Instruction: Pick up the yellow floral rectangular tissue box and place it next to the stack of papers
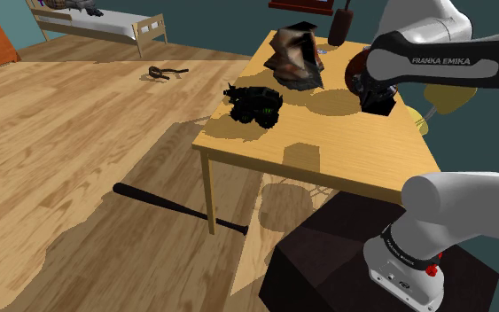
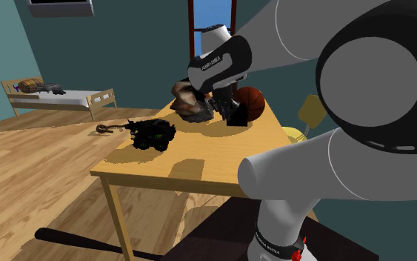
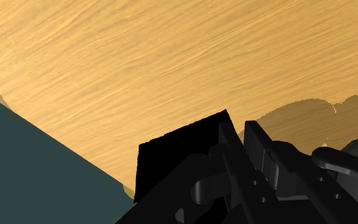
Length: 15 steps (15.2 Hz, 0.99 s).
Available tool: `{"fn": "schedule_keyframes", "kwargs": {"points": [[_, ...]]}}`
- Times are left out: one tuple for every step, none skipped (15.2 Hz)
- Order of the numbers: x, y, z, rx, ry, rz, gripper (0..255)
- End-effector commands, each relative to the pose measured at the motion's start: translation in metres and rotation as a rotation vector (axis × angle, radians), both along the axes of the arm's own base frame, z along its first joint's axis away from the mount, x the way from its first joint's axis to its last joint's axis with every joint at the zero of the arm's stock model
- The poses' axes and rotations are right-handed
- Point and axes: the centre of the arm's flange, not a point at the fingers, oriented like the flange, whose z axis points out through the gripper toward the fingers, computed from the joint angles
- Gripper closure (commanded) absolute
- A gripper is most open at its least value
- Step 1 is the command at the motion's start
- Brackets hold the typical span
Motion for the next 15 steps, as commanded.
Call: {"fn": "schedule_keyframes", "kwargs": {"points": [[0.0,-0.002,0.01,0.0,0.0,0.0,255],[0.0,-0.002,0.015,0.0,0.0,0.0,255],[0.0,-0.002,0.021,0.0,0.0,0.0,255],[0.0,-0.002,0.026,0.0,0.0,0.0,255],[0.0,-0.002,0.031,0.0,0.0,0.0,255],[0.0,-0.002,0.037,0.0,0.0,0.0,255],[0.0,-0.002,0.042,0.0,0.0,0.0,255],[0.0,-0.002,0.047,0.0,0.0,0.0,255],[0.0,-0.002,0.052,0.0,0.0,0.0,255],[0.0,-0.002,0.058,0.0,0.0,0.0,255],[0.0,-0.002,0.063,0.0,0.0,0.0,255],[0.0,-0.002,0.068,0.0,0.0,0.0,255],[0.0,-0.002,0.073,0.0,0.0,0.0,255],[0.0,-0.002,0.079,0.0,0.0,0.0,255],[0.0,-0.002,0.084,0.0,0.0,0.0,255]]}}
